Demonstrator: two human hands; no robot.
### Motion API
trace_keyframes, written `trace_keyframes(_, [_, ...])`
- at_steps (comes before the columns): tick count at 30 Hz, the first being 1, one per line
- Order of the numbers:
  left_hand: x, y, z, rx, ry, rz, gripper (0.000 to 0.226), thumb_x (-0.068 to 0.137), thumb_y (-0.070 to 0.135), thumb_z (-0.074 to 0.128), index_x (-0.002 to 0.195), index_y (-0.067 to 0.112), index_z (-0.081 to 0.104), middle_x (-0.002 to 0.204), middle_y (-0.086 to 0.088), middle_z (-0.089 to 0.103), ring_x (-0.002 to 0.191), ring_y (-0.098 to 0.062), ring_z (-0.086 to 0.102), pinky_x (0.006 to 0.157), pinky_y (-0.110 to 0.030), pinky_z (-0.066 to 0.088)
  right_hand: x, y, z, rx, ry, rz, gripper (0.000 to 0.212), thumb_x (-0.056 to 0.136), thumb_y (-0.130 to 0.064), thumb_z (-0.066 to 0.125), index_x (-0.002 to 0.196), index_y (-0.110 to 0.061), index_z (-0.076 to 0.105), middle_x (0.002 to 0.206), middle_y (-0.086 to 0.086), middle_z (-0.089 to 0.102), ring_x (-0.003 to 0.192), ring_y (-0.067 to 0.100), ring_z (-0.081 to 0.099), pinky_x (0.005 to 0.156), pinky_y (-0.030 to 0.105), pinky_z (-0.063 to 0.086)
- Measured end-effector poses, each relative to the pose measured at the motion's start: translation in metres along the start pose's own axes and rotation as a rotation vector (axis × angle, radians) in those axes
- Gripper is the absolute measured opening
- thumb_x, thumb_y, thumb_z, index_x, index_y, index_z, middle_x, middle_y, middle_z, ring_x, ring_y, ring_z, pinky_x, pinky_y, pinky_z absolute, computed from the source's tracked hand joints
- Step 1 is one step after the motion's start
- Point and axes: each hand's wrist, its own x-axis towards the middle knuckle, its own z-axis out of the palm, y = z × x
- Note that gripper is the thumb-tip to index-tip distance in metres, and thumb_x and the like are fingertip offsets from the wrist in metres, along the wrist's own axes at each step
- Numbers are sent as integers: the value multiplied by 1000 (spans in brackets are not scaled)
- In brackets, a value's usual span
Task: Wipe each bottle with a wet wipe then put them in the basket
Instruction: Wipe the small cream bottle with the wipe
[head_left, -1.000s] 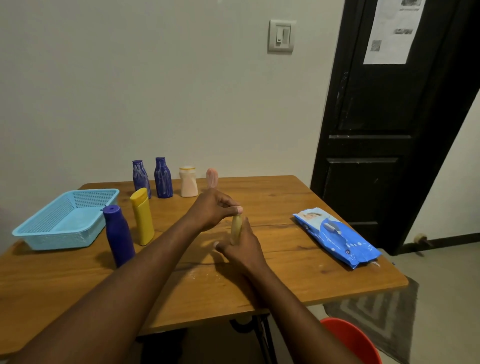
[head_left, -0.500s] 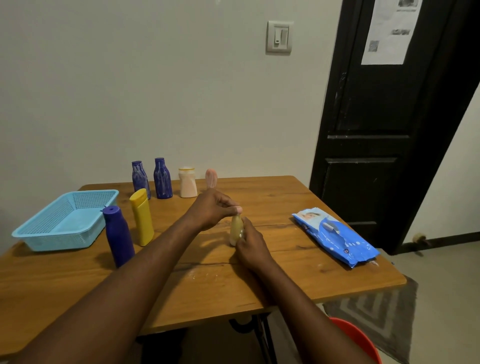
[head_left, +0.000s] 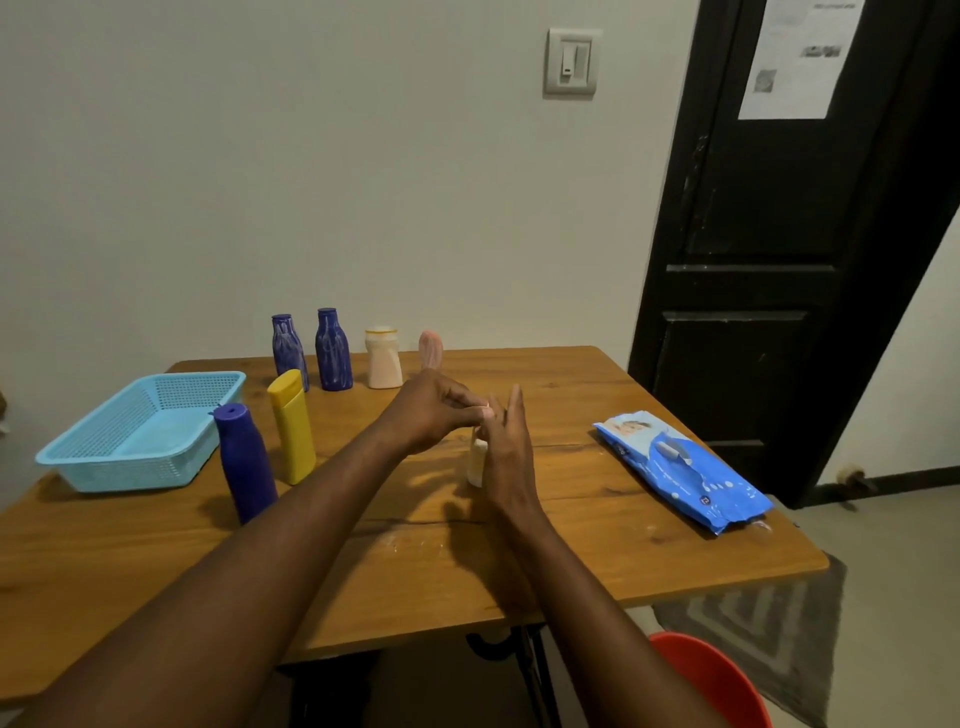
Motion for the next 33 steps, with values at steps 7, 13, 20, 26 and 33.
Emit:
trace_keyframes(7, [-2, 1, -1, 8, 10, 12, 23, 85, 28, 78, 104, 15, 80, 102, 7, 77, 89, 8, 65, 74, -10, 44, -16, 29, 1, -221, -43, 6, 69, 92, -55, 34, 158, -41, 20, 132, 2, 59, 109, 18, 60, 92, 43, 55])
trace_keyframes(13, [-1, 8, -7, 134, 28, 17, 20, 80, 39, 82, 85, 20, 81, 82, 9, 76, 78, -2, 69, 73, -24, 54, -27, 35, -14, -237, 72, -61, 49, 99, -5, 50, 142, -26, 56, 117, -12, 70, 101, 0, 65, 84, 20, 54])
trace_keyframes(20, [1, 15, -13, 301, 28, 29, 38, 76, 42, 85, 63, 9, 69, 60, 0, 64, 58, -10, 56, 58, -27, 43, -30, 34, -20, -47, 276, -24, 40, 91, 0, 64, 112, -34, 65, 106, -10, 72, 98, 2, 68, 84, 26, 59])
trace_keyframes(26, [-7, 18, -12, 330, 95, -18, 38, 81, 40, 81, 74, 4, 72, 70, -6, 71, 61, -18, 69, 60, -33, 57, -33, 31, -19, -21, 265, -104, 31, 95, -1, 63, 106, -29, 69, 100, -8, 75, 94, 8, 72, 76, 27, 62])
trace_keyframes(33, [-11, 16, -13, 155, 32, -48, 26, 89, 34, 74, 100, 12, 79, 92, -2, 75, 75, -12, 71, 55, -23, 58, -34, 29, -18, -33, 220, -123, 39, 98, 0, 56, 121, -31, 62, 108, -18, 68, 102, -9, 64, 81, 8, 52])
